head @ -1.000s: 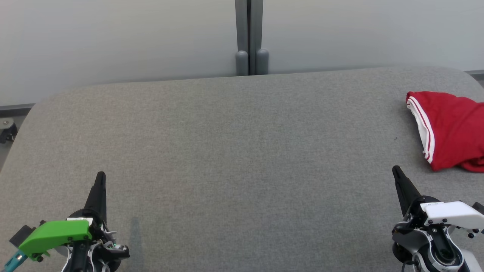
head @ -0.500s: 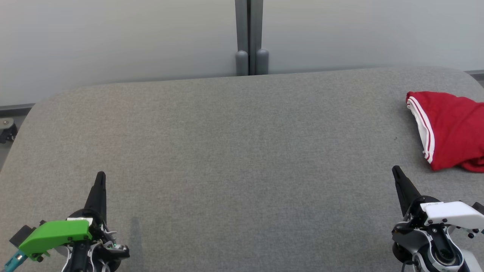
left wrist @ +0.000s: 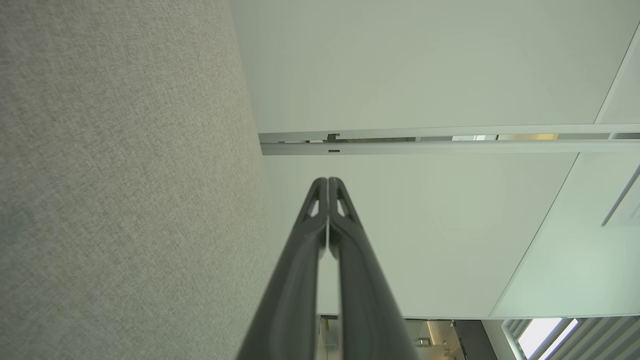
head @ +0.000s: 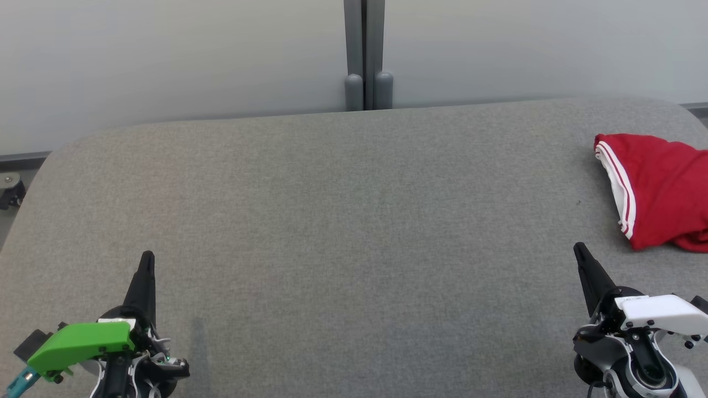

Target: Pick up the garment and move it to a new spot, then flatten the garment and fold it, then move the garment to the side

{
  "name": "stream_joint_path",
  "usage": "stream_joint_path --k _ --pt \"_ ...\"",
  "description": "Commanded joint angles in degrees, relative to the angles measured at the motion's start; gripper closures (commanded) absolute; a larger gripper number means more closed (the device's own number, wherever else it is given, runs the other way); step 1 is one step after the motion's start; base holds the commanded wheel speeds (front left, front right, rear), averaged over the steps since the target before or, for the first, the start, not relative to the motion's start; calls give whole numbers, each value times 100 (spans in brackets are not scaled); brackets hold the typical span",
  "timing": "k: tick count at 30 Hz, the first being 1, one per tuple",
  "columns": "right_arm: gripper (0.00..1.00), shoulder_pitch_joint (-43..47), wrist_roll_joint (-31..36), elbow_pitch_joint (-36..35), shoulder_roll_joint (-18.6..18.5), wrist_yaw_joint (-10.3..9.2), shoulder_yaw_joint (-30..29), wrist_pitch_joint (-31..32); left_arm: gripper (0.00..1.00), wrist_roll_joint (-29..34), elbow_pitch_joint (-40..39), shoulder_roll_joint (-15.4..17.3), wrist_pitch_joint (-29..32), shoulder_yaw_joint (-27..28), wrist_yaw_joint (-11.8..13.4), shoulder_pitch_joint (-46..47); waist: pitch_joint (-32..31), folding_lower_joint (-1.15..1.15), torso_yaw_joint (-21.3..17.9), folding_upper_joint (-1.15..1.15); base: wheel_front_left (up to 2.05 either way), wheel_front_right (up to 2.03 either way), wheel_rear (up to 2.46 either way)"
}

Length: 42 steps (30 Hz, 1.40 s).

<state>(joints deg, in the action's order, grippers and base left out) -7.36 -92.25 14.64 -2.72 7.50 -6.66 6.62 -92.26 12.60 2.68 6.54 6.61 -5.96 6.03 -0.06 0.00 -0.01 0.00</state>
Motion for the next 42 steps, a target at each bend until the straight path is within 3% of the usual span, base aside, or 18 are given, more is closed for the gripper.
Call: stream_joint_path --k 1,42 --pt "100 75 -11 -20 -30 -2 -10 21 100 -16 -18 38 24 14 15 70 0 0 0 0 0 0 0" --pt "100 75 -11 -20 -31 -2 -10 21 100 -17 -18 38 22 13 15 70 0 0 0 0 0 0 0"
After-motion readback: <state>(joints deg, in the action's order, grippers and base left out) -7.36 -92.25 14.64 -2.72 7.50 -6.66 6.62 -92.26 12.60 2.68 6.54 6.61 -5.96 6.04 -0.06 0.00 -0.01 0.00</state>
